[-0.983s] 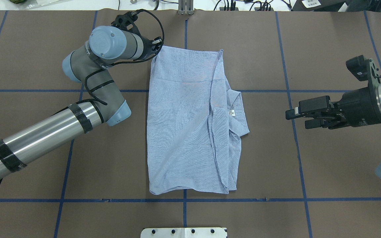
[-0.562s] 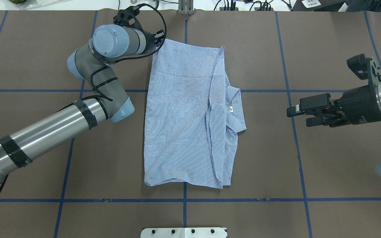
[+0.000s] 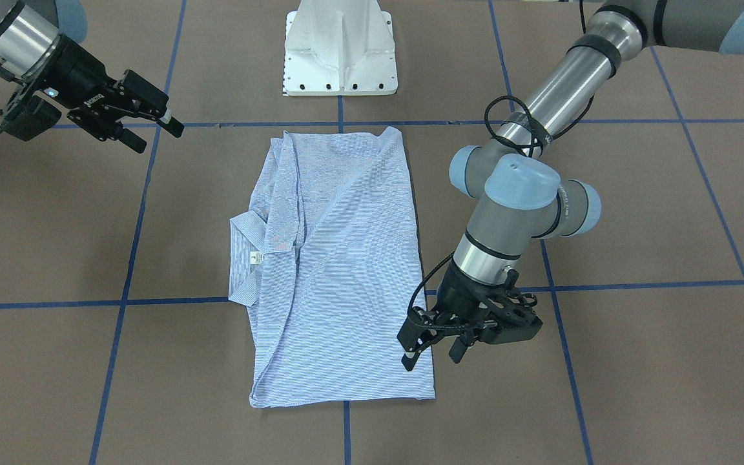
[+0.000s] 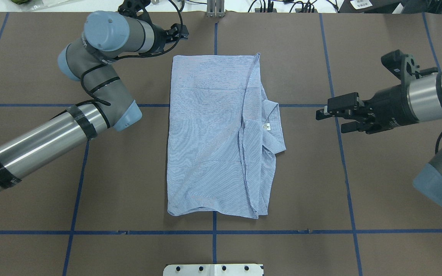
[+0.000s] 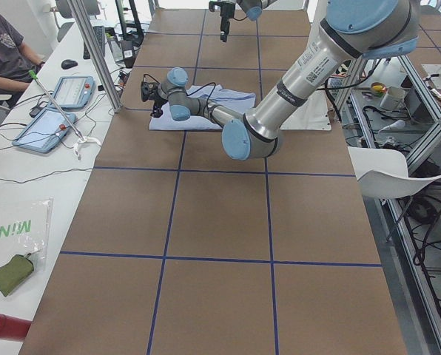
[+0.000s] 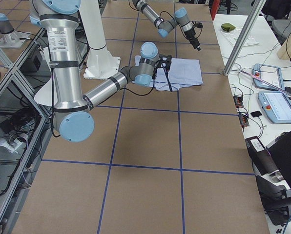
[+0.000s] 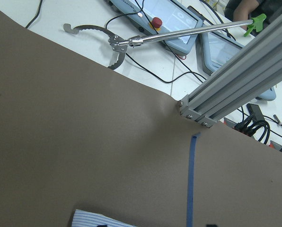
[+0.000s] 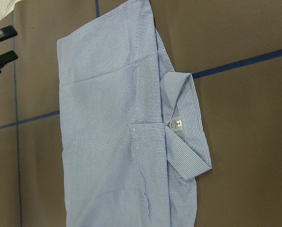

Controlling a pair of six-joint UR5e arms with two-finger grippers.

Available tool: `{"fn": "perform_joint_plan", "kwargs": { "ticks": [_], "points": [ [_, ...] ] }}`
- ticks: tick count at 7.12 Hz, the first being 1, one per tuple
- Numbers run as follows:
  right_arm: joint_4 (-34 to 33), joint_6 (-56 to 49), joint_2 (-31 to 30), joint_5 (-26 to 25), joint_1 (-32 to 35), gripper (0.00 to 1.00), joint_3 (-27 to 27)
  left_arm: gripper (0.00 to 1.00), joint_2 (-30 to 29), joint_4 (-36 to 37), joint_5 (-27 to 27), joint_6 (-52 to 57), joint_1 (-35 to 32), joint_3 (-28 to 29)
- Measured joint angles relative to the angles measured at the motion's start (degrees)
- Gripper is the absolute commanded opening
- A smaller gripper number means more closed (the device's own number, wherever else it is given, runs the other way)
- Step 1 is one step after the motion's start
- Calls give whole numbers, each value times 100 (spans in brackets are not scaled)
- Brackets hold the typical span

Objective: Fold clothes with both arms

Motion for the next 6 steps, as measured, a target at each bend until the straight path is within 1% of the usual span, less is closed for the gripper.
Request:
{"fn": "perform_joint_plan", "kwargs": {
  "ticks": [1, 3, 4, 5, 6],
  "points": [
    [-647, -235, 355, -129, -101, 100, -36, 100, 357, 320, -339, 60, -65, -602],
    [-1817, -748, 970, -709, -528, 100, -190, 100, 1070, 1346, -768, 271, -114, -2035],
    [-2212, -960, 1357, -1068, -751, 100, -486, 100, 1400, 1881, -1009, 331, -116, -2790],
    [-2406, -1103, 1724, -1330, -896, 100, -901, 100, 1625, 2313, -1222, 354, -94, -3399],
    [-2482, -1227, 2051, -1509, -983, 100, -1370, 100, 1768, 2663, -1356, 354, -12, -3872]
  ]
}}
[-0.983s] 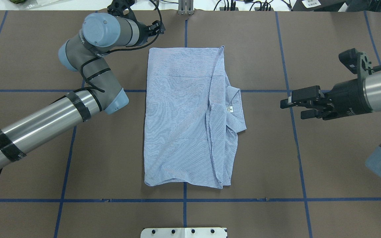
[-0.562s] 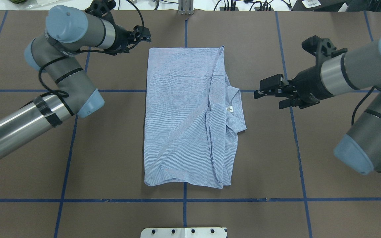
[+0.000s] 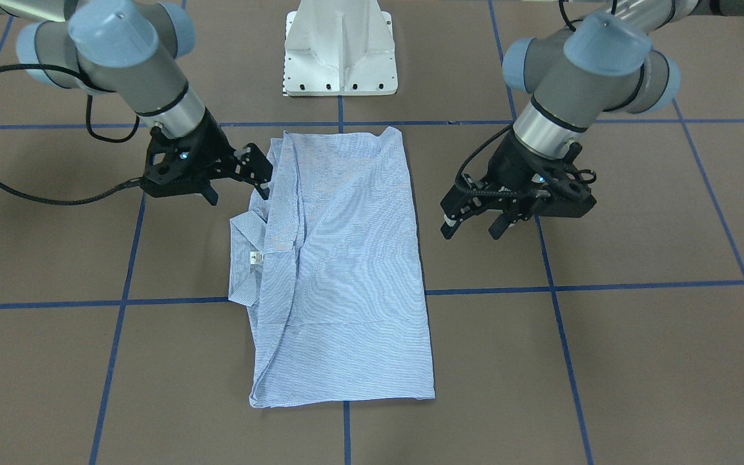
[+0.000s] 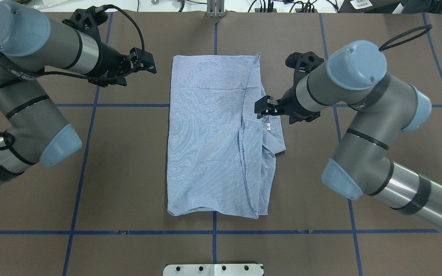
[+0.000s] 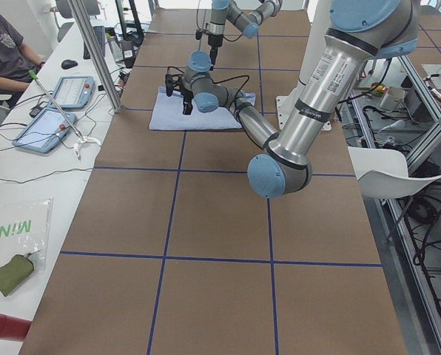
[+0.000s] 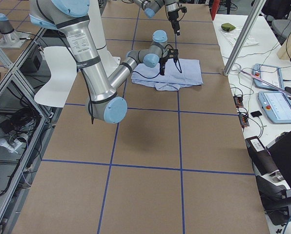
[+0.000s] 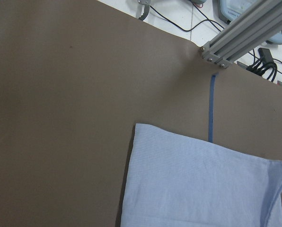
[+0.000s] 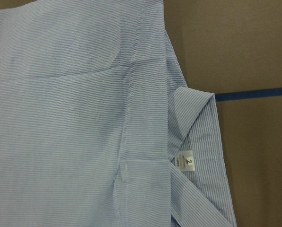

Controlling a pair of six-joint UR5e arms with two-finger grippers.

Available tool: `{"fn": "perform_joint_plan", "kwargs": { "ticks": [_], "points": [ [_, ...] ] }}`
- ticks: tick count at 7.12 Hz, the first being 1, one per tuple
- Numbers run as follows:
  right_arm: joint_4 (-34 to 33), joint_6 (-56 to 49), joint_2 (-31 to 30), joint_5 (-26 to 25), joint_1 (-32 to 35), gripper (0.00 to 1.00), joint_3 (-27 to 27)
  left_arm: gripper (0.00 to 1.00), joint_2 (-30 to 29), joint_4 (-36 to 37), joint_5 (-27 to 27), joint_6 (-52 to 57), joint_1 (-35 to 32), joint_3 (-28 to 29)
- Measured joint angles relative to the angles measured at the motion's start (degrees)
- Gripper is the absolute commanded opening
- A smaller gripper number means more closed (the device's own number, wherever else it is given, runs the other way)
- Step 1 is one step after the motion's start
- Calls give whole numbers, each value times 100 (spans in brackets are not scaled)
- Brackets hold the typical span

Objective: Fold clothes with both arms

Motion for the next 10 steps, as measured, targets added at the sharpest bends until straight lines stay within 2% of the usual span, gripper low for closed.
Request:
{"fn": "perform_joint_plan", "kwargs": {
  "ticks": [2, 5, 10],
  "points": [
    [-40, -126, 445, -254, -151, 100, -770, 100, 191, 300, -84, -85, 281, -496],
    [-127, -153, 1031, -604, -443, 100, -1744, 100, 240, 340, -71, -199, 469, -599],
    [-633, -163, 1127, -731, -702, 100, -1844, 100, 252, 323, -69, -226, 552, -561]
  ]
}}
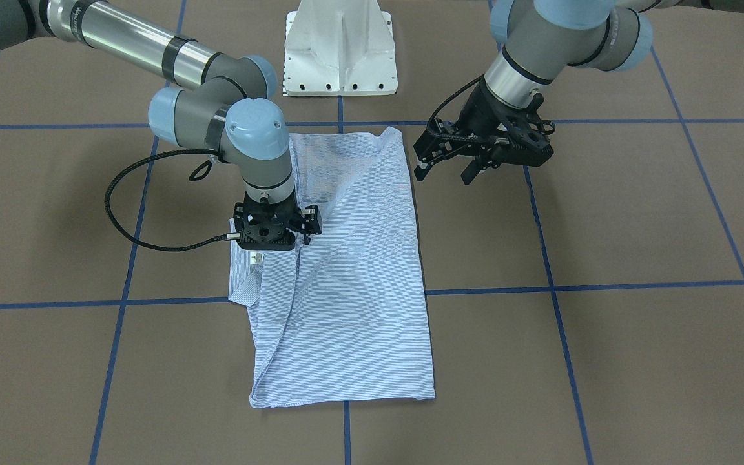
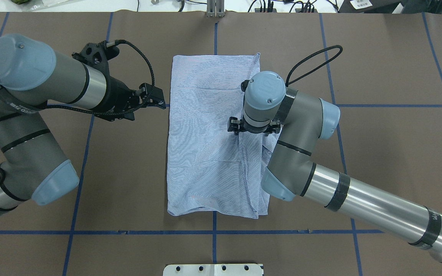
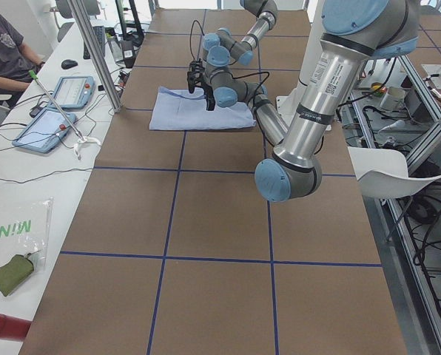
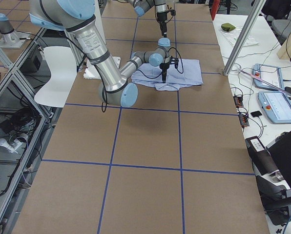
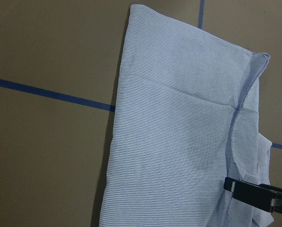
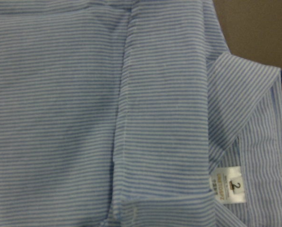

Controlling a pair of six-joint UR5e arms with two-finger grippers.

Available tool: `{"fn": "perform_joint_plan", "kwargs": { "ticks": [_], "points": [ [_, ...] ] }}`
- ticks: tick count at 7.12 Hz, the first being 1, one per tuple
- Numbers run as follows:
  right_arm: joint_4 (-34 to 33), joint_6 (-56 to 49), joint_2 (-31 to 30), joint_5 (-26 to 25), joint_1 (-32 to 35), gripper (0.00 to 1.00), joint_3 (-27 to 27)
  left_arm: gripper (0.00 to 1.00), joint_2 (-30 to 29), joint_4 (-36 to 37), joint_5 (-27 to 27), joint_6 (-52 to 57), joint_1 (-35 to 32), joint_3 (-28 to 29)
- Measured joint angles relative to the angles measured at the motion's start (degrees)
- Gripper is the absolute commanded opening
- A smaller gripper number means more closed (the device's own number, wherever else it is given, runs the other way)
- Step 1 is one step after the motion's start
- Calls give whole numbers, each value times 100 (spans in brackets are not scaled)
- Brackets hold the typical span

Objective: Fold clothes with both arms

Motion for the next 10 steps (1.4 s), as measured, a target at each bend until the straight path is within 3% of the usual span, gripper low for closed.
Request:
{"fn": "perform_joint_plan", "kwargs": {
  "ticks": [4, 7, 10],
  "points": [
    [-346, -89, -6, -4, -62, 100, 35, 100, -13, -17, -3, -6, 83, 40],
    [-986, -469, -150, 4, 25, 100, 470, 100, -24, -19, 2, -37, 172, 52],
    [-1163, -561, -481, -3, 66, 100, 757, 100, -52, -22, 6, -108, 281, 60]
  ]
}}
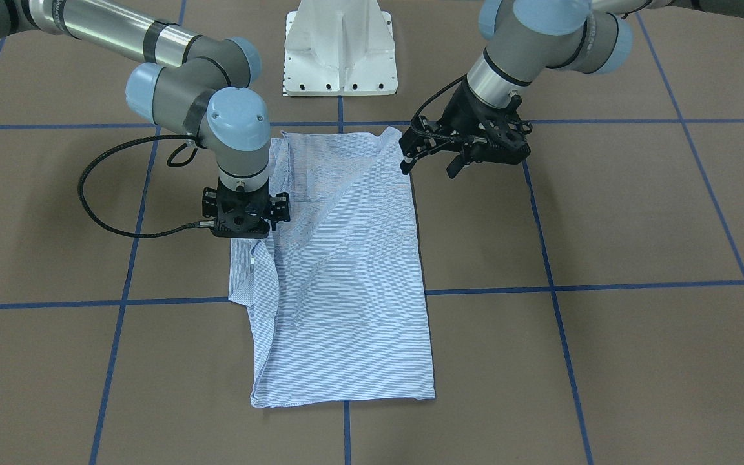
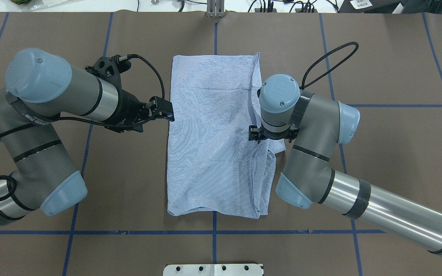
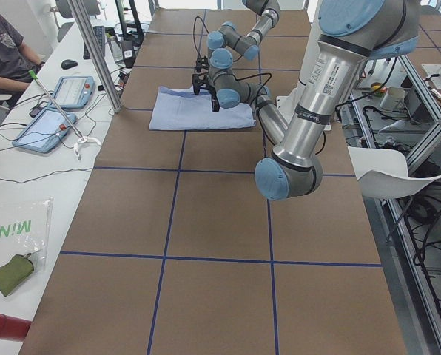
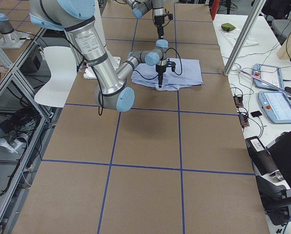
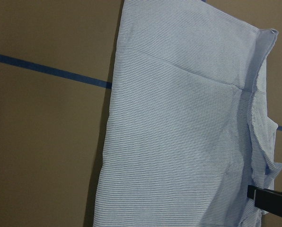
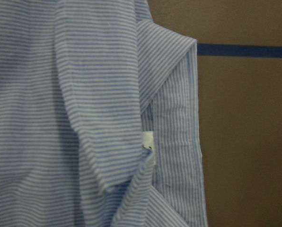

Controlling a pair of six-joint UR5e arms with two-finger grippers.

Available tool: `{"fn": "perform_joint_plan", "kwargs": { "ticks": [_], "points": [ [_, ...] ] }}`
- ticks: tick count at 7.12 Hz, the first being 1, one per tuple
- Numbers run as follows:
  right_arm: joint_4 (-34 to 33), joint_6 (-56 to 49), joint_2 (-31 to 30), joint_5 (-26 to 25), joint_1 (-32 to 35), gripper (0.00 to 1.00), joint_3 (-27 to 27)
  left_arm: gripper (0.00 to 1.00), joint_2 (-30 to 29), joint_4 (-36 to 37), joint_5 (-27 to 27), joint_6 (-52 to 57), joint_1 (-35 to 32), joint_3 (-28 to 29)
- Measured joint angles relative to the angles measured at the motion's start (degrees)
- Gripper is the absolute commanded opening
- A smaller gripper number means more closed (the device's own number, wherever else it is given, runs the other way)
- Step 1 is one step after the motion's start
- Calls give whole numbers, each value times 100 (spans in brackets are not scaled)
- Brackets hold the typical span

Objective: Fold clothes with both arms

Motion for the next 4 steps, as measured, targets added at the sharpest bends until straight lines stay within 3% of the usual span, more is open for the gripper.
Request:
{"fn": "perform_joint_plan", "kwargs": {
  "ticks": [4],
  "points": [
    [-10, -570, -491, -2, 371, 100, 122, 100, -20, -9, 0, -26, 33, -1]
  ]
}}
